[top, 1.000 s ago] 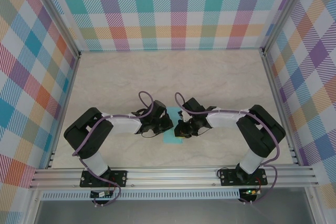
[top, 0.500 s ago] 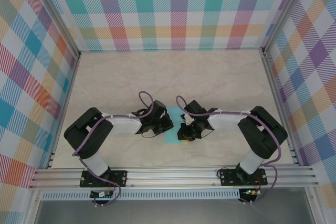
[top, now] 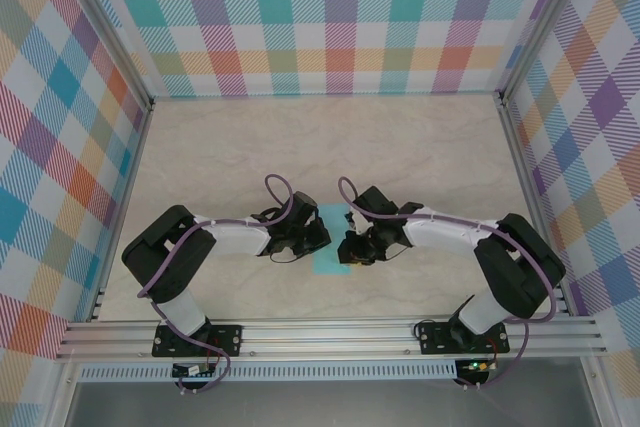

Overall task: Fold a paper plane with a square sheet of paper (pick it up from the middle)
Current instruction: Fold the triangle a second time at the center of the table.

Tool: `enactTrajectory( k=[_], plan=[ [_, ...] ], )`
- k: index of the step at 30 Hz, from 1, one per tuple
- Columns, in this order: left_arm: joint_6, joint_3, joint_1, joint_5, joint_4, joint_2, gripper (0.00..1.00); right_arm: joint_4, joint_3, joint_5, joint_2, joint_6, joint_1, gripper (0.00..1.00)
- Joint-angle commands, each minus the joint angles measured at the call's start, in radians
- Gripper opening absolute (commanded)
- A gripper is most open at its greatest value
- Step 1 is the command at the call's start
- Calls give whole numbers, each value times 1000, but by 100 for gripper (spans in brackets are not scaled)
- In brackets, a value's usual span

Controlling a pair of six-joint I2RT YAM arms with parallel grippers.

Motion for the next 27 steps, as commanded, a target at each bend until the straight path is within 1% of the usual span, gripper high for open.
enactTrajectory(
  k=[1, 4, 6, 7, 8, 10, 15, 20, 27],
  plan=[
    [-4, -23, -21, -25, -56, -1, 6, -3, 32, -26, 27, -10, 9, 21],
    [-5, -15, -21, -21, -53, -3, 6, -21, 31, 29, 34, -5, 10, 27],
    [-5, -10, -20, -21, -54, -2, 6, -69, 37, 118, 5, -5, 8, 33],
    [-3, -8, -21, -20, -55, -2, 6, -86, 36, 153, -18, -1, 3, 35],
    [-3, -8, -20, -18, -56, -2, 6, -82, 30, 162, -37, 2, -8, 36],
    [-4, -8, -21, -20, -52, -4, 7, -41, 6, 132, -60, 18, -40, 40],
    [-4, -3, -20, -18, -48, -2, 7, 32, -3, 17, -49, 22, -48, 38],
    [-10, -5, -21, -18, -44, 4, 7, 9, -24, 75, -69, 29, -48, 40],
    [-16, -17, -20, -20, -26, 5, 7, 41, -44, 73, -65, 42, -52, 43]
  ],
)
